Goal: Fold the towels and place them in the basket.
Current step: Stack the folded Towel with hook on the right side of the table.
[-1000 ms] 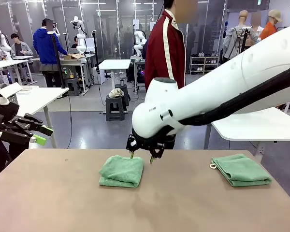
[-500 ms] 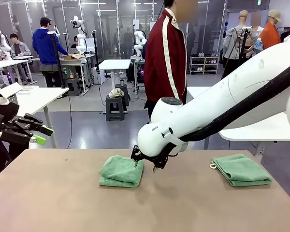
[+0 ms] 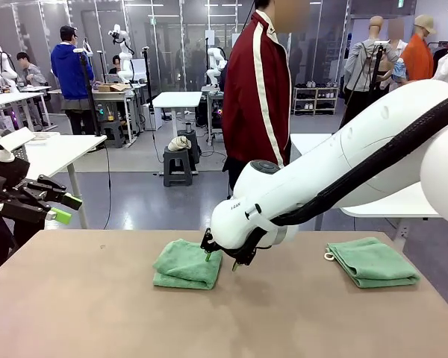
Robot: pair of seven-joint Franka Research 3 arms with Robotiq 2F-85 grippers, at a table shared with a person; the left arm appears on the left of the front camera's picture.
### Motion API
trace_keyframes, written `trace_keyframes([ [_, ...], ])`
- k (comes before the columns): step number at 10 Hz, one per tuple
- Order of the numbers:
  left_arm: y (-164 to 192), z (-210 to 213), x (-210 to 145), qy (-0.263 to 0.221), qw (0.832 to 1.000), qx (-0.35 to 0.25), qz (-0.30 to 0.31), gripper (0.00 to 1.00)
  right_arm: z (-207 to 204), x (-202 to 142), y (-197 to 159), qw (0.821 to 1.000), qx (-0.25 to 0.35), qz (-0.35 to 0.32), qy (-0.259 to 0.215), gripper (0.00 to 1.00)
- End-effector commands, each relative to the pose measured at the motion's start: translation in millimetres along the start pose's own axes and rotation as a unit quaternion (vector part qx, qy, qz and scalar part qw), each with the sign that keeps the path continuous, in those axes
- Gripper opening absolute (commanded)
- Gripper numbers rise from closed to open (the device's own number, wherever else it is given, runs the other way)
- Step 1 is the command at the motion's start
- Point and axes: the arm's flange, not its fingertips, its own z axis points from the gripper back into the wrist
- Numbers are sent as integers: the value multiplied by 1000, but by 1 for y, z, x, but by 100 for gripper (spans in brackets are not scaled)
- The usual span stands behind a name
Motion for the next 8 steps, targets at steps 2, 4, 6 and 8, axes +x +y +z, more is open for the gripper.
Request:
trace_keyframes([
  [2, 0, 0, 2, -8, 1000, 4, -5, 65, -8, 2, 8, 1000, 16, 20, -8, 84],
  [4, 0, 0, 2, -8, 1000, 4, -5, 65, -10, 3, 11, 999, 17, 27, -6, 64],
  [6, 0, 0, 2, -8, 1000, 4, -5, 65, -12, 2, 10, 999, 24, 34, -10, 44],
  [8, 0, 0, 2, -8, 1000, 4, -5, 65, -13, 1, 11, 999, 23, 36, -20, 24],
])
